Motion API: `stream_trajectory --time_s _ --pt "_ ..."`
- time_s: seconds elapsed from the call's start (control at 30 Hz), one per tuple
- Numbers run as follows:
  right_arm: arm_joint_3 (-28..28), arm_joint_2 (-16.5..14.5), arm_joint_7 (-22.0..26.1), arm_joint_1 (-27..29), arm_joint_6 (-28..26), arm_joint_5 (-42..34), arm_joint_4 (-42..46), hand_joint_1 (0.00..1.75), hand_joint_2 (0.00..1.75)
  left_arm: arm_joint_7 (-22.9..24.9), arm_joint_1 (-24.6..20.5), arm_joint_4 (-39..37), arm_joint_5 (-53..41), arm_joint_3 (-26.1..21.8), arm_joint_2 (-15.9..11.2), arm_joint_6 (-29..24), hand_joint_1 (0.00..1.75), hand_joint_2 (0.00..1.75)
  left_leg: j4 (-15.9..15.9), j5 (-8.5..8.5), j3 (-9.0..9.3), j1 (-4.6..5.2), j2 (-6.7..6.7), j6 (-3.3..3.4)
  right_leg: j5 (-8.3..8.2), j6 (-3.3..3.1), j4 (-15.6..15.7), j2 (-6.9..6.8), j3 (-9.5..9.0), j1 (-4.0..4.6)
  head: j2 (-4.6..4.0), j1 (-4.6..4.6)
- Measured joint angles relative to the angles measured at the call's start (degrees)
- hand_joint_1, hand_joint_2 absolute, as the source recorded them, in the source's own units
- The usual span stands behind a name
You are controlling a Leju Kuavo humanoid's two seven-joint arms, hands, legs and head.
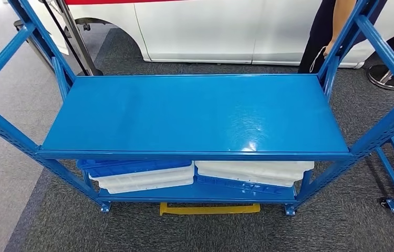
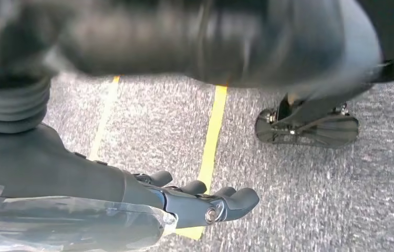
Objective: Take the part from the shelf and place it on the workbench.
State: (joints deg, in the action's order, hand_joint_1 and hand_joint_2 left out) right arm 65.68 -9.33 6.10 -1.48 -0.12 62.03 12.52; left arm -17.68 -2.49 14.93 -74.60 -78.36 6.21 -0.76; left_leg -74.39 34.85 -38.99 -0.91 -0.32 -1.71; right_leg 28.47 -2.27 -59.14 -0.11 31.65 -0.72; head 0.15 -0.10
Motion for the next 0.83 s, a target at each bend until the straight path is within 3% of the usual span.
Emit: stream_trajectory --time_s 0.03,0.1,0.13,0.17,0.23,0.27,0.33,0.37,0.47,0.6,0.83 --pt "0.08 0.00 -0.24 -0.01 -0.39 0.00 0.00 0.00 1.75 0.02 0.06 0.00 -0.01 0.00 0.00 -0.01 0.00 0.00 0.68 -1.10 0.36 -0.16 0.00 -0.30 0.08 -0.09 -0.06 -0.01 -0.11 -0.01 0.00 -0.01" --pt "0.22 -0.01 -0.63 -0.03 -1.27 -0.05 0.00 0.00 0.87 0.16 0.08 0.00 0.02 -0.02 -0.01 -0.02 0.00 0.00 7.72 -5.20 3.77 -0.71 0.07 -0.96 0.39 -0.02 -0.33 0.02 -0.39 -0.07 0.00 -0.01" --pt "0.34 -0.01 -0.69 -0.06 -1.68 -0.10 0.01 0.00 0.44 0.28 0.03 0.00 0.07 -0.04 0.02 -0.02 0.00 0.00 11.75 -6.47 5.70 -0.84 0.06 -1.27 0.64 0.20 -0.62 0.06 -0.43 0.02 0.00 -0.01" --pt "0.48 -0.01 -0.68 -0.10 -1.92 -0.14 0.01 0.00 0.00 0.43 -0.02 0.00 0.14 -0.08 0.04 -0.01 0.00 0.00 14.56 -7.21 7.07 -0.91 0.05 -1.08 0.83 0.44 -0.84 0.10 -0.41 0.16 0.00 0.01" --pt "0.75 0.00 -0.65 -0.16 -2.06 -0.16 0.02 0.00 0.00 0.74 -0.06 0.00 0.25 -0.14 0.09 -0.03 0.00 0.00 16.31 -7.10 7.96 -0.75 -0.04 -0.58 1.02 0.82 -1.04 0.19 -0.29 0.50 0.00 0.05" --pt "0.85 0.00 -0.71 -0.18 -2.03 -0.13 0.02 0.00 0.00 0.89 -0.03 0.00 0.26 -0.16 0.09 -0.07 0.00 0.44 16.20 -7.25 7.97 -0.70 -0.06 -0.22 0.98 0.90 -0.93 0.19 -0.31 0.52 0.00 0.07" --pt "1.02 -0.01 -0.91 -0.21 -1.96 -0.03 0.02 0.00 0.00 1.17 0.00 0.00 0.27 -0.21 0.09 -0.21 0.00 1.31 16.20 -7.18 7.97 -0.53 -0.09 -0.16 0.92 1.09 -0.77 0.19 -0.39 0.45 0.00 0.07" --pt "1.08 -0.02 -1.04 -0.23 -1.92 0.03 0.02 0.00 0.44 1.31 -0.02 0.00 0.28 -0.24 0.08 -0.30 0.00 1.75 16.20 -7.16 7.97 -0.47 -0.10 -0.09 0.90 1.17 -0.71 0.18 -0.44 0.39 0.00 0.07" --pt "1.14 -0.02 -1.30 -0.29 -1.87 0.15 0.02 0.00 1.75 1.77 -0.10 0.00 0.36 -0.46 0.05 -0.51 0.00 1.75 16.19 -7.09 7.97 -0.38 -0.10 0.10 0.83 1.37 -0.55 0.20 -0.52 0.30 0.00 0.07" --pt "0.26 -0.01 -1.60 -0.20 -2.00 -0.50 0.13 0.00 1.75 2.06 0.02 0.04 1.91 0.57 -0.10 -0.44 0.00 1.75 16.17 -7.05 7.98 -0.35 -0.09 0.21 0.81 1.47 -0.47 0.20 -0.51 0.20 0.00 0.07" --pt "-4.68 0.41 -1.99 0.36 -2.02 -6.11 0.74 0.00 1.75 3.32 0.71 0.31 8.93 6.48 -0.57 -0.20 0.00 1.75 16.19 -7.04 8.00 -0.35 -0.09 0.26 0.81 1.48 -0.45 0.20 -0.52 0.05 0.00 0.06"
